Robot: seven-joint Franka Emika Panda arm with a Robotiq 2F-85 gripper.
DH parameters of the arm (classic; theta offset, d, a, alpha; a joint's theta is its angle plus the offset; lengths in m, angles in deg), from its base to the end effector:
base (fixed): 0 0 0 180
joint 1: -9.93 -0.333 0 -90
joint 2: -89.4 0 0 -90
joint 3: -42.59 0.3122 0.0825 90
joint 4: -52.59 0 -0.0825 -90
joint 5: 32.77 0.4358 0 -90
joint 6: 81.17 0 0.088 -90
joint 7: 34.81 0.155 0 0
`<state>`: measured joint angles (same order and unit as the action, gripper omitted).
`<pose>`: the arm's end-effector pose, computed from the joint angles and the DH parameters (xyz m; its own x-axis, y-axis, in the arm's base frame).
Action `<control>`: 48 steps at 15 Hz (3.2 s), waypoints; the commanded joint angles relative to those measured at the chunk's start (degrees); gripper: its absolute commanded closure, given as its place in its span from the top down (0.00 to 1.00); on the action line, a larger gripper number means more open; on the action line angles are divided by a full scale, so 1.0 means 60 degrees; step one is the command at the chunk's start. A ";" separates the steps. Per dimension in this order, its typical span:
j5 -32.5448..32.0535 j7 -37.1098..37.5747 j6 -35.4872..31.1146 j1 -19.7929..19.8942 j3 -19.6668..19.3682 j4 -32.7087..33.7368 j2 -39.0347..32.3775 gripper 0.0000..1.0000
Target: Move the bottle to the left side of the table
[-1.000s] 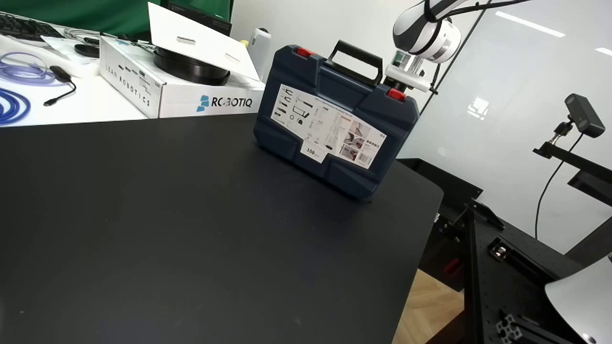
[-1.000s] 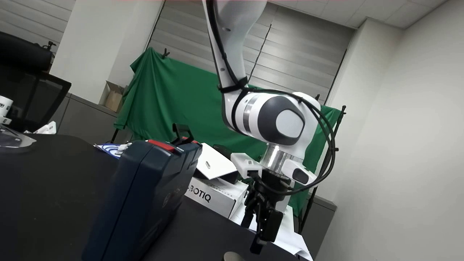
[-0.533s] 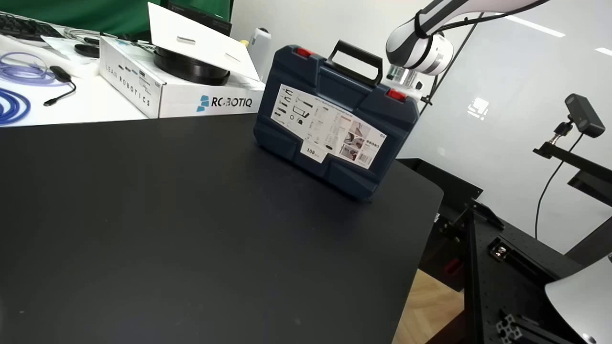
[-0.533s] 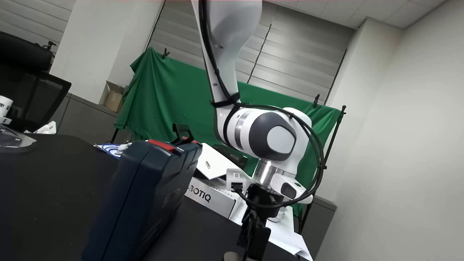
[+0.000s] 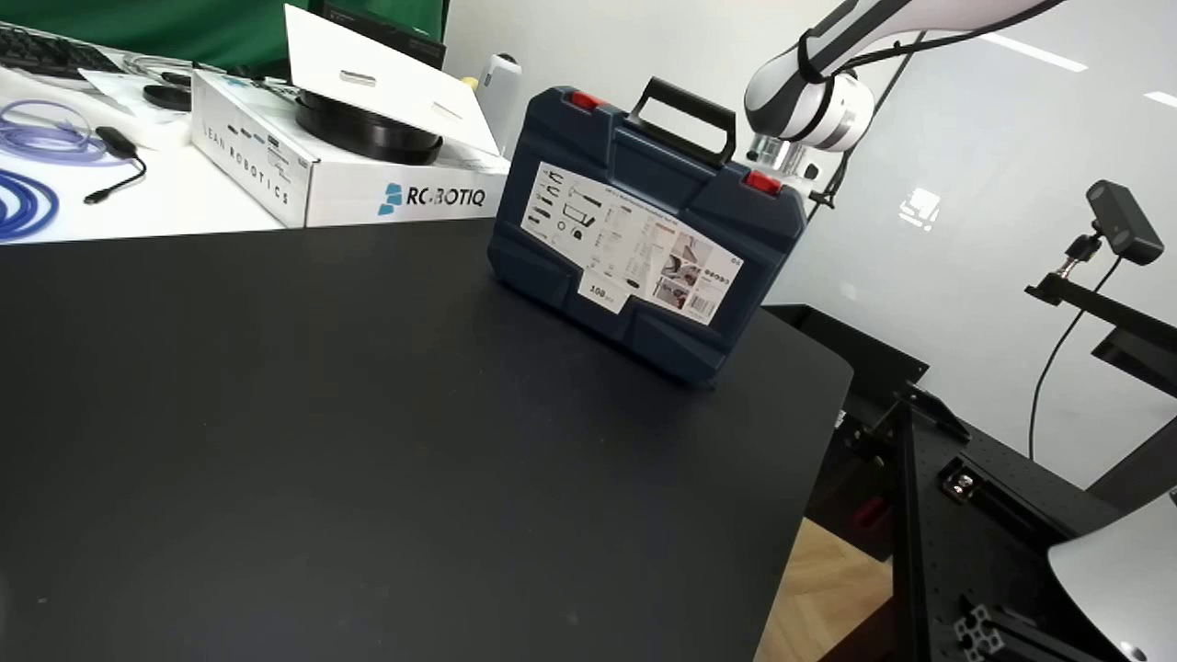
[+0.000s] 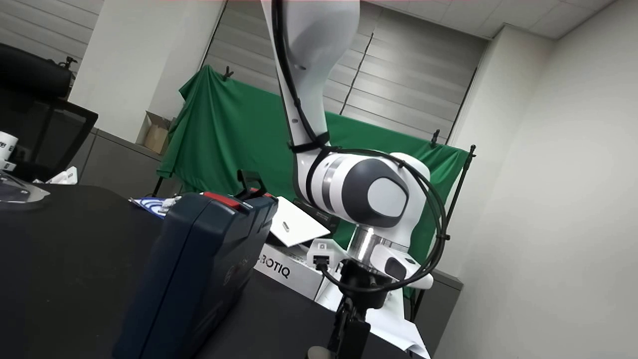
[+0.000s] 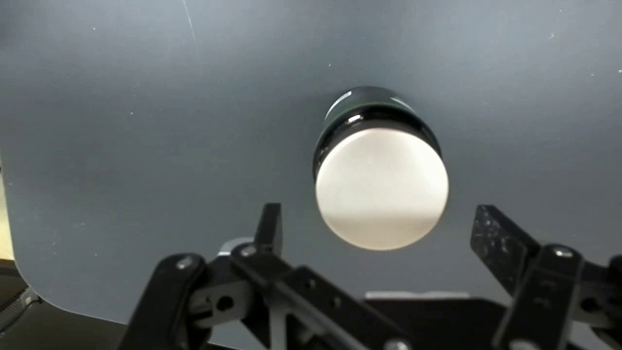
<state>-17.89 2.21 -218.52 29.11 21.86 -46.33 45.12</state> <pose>0.5344 -0.4347 0.0657 0.1221 -0.9923 0.0223 -0.9890 -0.1197 0.0874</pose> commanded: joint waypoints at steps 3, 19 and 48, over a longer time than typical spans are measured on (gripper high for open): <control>0.0025 0.0568 -0.0055 -0.0164 -0.0035 -0.0210 -0.0049 1.00; -0.0270 -0.0019 -0.0441 -0.0559 -0.0033 -0.0676 0.0511 0.43; 0.1636 -0.4927 -0.1001 -0.1064 0.1327 -0.3994 0.7556 0.43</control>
<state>-14.53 -21.74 -222.59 22.47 28.12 -65.42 85.22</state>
